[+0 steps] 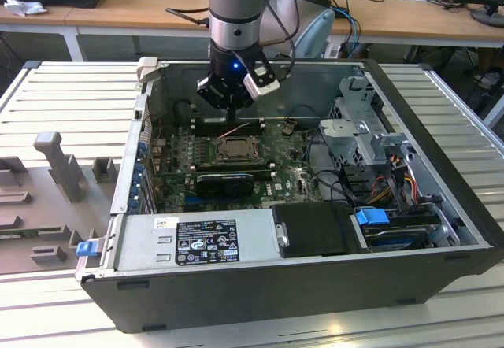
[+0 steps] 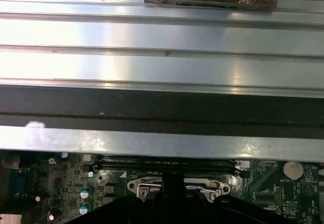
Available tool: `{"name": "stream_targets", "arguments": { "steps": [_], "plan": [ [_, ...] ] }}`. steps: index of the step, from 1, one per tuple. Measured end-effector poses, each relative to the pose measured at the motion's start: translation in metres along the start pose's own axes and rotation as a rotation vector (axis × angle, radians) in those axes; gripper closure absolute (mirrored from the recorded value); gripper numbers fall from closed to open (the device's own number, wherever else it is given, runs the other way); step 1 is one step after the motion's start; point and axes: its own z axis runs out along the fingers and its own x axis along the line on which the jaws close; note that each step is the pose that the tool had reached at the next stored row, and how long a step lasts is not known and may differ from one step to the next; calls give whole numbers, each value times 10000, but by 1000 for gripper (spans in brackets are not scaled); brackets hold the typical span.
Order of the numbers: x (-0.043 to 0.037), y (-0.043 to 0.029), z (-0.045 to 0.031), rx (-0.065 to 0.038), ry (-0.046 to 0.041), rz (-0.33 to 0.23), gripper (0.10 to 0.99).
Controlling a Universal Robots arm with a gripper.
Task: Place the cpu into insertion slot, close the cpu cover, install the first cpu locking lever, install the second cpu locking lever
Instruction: 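Install the first cpu locking lever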
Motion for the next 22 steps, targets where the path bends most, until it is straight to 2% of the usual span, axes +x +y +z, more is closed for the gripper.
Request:
{"name": "stream_targets", "arguments": {
  "steps": [6,12,22],
  "plan": [
    [-38,-4,92,0,-9,-97,980],
    [-89,1,125,-1,-8,-99,980],
    [-170,12,227,2,-13,-118,980]
  ]
}}
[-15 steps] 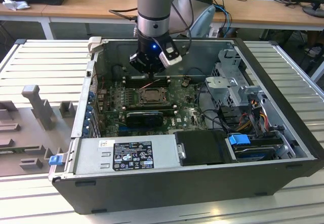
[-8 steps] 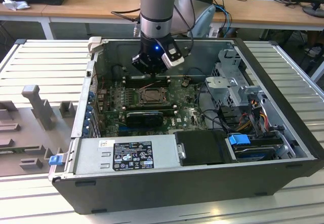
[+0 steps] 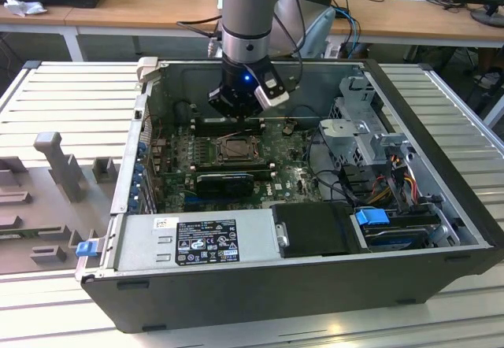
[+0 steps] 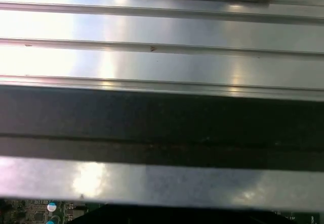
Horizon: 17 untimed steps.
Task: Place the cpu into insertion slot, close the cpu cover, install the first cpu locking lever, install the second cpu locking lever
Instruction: 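Install the first cpu locking lever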
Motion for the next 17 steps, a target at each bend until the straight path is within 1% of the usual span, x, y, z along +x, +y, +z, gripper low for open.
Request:
{"name": "stream_targets", "arguments": {
  "steps": [4,9,15,17],
  "plan": [
    [-10,-2,21,1,-16,-125,980],
    [-37,-1,47,10,-15,-130,980],
    [-65,16,79,10,-17,-130,980],
    [-70,19,93,24,-16,-130,980]
  ]
}}
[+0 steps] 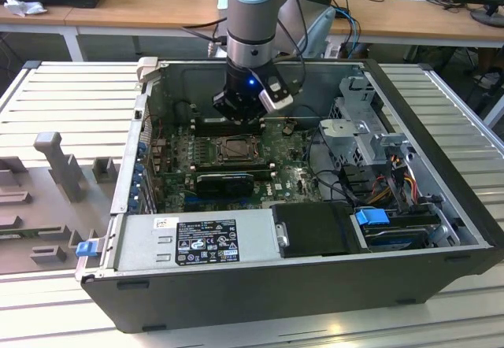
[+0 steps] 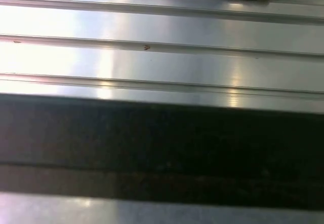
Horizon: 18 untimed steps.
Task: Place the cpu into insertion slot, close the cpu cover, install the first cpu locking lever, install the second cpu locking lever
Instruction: 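Install the first cpu locking lever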
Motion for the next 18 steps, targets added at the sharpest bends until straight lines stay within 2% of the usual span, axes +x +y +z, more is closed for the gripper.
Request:
{"name": "stream_targets", "arguments": {
  "steps": [3,6,10,12,18],
  "plan": [
    [-1,-1,5,15,3,0,980],
    [1,4,-35,4,0,0,980],
    [52,16,-142,-57,-2,-1,980],
    [140,32,-253,-143,-7,1,980],
    [139,8,-230,-143,-7,1,980]
  ]
}}
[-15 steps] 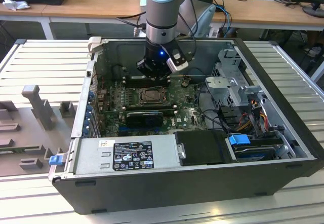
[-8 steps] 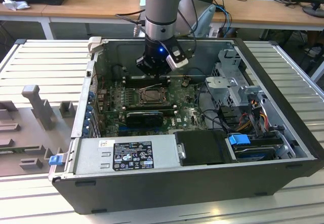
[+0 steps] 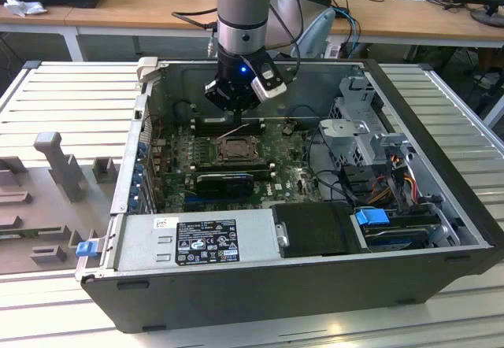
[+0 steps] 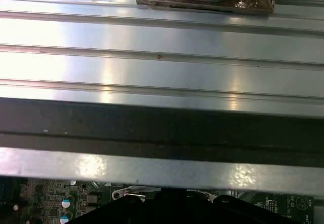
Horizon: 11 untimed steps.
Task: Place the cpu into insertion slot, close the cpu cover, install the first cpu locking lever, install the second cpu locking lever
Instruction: 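Install the first cpu locking lever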
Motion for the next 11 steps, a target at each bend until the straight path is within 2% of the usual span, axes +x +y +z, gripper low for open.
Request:
{"name": "stream_targets", "arguments": {
  "steps": [4,7,11],
  "plan": [
    [-41,-15,60,0,0,-3,980],
    [-47,-50,83,-1,0,-10,980],
    [-68,-57,123,-1,0,-10,980]
  ]
}}
